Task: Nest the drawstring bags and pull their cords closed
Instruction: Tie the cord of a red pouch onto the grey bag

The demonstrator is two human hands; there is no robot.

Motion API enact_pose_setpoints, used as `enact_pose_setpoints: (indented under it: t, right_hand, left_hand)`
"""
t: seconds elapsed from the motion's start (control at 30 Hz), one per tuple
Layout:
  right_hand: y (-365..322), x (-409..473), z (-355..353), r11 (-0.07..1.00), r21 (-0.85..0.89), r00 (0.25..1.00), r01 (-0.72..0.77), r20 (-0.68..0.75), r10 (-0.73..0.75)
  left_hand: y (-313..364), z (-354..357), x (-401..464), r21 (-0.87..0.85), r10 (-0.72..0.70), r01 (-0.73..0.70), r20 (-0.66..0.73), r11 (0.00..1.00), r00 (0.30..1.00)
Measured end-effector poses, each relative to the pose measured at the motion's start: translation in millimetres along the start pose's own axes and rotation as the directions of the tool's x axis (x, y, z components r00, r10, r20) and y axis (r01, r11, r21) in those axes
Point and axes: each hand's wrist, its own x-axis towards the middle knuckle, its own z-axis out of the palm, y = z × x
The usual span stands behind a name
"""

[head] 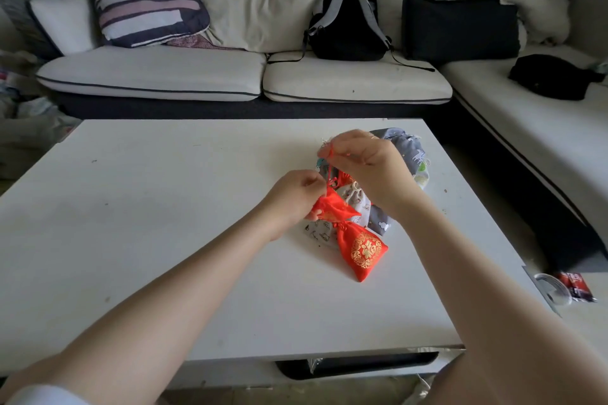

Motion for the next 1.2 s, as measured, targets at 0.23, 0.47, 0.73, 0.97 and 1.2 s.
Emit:
enact_pose_setpoints:
  t: [0.23, 0.47, 0.73, 0.97, 1.2]
  right_hand:
    - [-6, 10, 2, 0.987, -0.122, 0.989, -0.104, 0.095, 0.116]
    - [1, 6, -14, 0.735, 0.378, 0.825, -0.563, 0.301, 0.478]
    - [12, -6, 1, 0.96, -0.011, 0.952, -0.281, 0.12, 0.28]
    - [17, -11, 12, 0.967, -0.161, 0.972, -0.196, 0.098, 0.213]
    - [14, -12, 12, 0.952, -0.26, 0.967, -0.161, 0.153, 0.205]
  left_hand:
    - [5, 0, -6, 0.457, 0.265, -0.301, 0.143, 0.837, 0.954]
    - [-4, -3, -5, -0.046, 0.063, -0.062, 0.035, 0.997, 0.997]
    - [-6, -5, -1, -0.206, -0.043, 0.049, 0.031, 0.977, 0.999]
    - [-8, -2, -4, -0.192, -0.035, 0.033, -0.008, 0.981, 0.999]
    - [-11, 6, -3, -0.229, -0.076, 0.048, -0.113, 0.972, 0.991]
